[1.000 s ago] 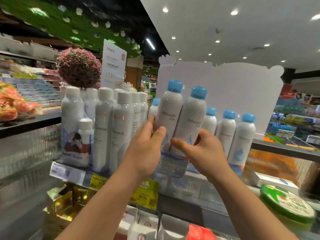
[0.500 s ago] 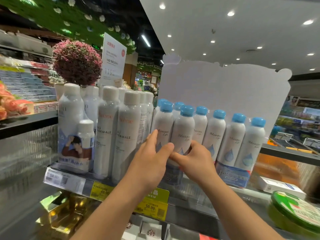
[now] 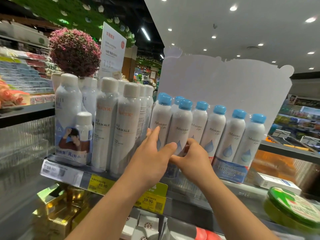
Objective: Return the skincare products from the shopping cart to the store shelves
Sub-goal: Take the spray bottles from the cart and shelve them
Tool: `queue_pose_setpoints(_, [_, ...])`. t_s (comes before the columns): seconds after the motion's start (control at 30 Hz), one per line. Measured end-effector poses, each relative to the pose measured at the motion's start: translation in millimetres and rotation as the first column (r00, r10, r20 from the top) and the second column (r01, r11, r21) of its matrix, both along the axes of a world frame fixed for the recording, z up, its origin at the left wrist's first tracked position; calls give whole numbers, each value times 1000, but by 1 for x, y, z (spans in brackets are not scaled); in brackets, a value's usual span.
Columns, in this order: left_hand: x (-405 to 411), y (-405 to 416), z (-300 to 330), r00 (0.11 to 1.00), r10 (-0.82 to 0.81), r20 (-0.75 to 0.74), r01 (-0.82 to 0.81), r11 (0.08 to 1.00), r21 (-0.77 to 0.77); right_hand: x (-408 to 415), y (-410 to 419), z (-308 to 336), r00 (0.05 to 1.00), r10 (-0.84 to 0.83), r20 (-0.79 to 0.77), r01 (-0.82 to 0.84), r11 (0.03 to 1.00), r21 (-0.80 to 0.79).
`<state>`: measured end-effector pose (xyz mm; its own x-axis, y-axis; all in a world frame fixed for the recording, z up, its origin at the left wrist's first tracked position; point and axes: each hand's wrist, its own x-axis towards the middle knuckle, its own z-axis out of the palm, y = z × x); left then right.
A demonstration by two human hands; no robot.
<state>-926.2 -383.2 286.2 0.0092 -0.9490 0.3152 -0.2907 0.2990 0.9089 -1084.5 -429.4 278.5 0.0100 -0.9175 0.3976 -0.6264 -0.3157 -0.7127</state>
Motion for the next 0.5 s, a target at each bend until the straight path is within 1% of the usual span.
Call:
queue_pose_setpoints(0.23, [3, 2, -3, 1000, 8, 25, -8, 1000, 25, 7, -3, -7, 1000, -23, -12, 22, 998, -51])
queue_pose_setpoints(0.37, [5, 1, -4, 1000, -4, 0, 4, 999, 52, 10, -4, -7, 999, -23, -29, 21, 997, -78])
queue_pose_setpoints(0.5, [4, 2, -4, 1000, 3, 11, -3, 998, 62, 12, -5, -8, 999, -27, -28, 25, 997, -75])
